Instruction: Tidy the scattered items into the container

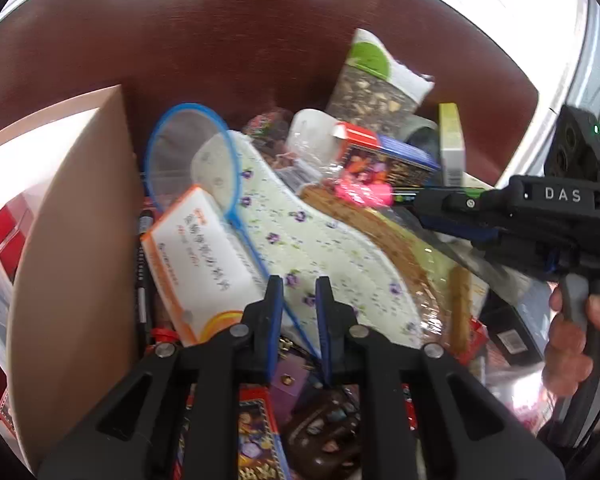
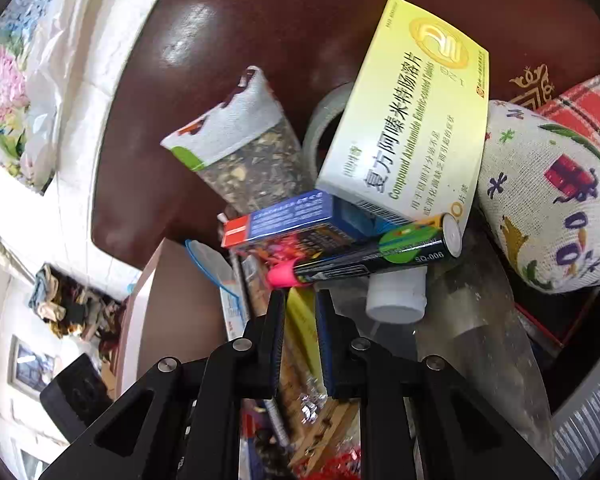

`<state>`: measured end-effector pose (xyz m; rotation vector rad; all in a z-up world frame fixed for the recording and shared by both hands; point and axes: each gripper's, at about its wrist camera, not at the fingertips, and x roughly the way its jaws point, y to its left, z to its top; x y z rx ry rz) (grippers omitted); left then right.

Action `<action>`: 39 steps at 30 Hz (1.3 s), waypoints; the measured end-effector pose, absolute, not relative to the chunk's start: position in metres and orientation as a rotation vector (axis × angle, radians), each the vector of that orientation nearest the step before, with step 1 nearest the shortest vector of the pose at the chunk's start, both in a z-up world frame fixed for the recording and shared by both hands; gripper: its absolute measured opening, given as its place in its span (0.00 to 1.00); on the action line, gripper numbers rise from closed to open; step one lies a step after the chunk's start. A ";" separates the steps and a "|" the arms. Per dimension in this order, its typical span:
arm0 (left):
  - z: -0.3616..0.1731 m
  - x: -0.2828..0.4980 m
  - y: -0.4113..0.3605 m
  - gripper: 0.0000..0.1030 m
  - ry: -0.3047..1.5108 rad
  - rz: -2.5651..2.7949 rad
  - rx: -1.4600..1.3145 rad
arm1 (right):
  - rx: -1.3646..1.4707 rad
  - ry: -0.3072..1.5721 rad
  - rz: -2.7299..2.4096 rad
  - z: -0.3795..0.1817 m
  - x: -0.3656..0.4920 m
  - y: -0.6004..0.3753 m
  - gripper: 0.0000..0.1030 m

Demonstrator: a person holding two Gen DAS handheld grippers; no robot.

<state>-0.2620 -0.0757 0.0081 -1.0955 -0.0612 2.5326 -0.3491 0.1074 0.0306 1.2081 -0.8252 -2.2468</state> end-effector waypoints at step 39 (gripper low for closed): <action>-0.020 -0.244 -0.036 0.67 0.290 2.315 -1.179 | 1.482 -0.372 -2.353 0.034 -0.313 0.106 0.61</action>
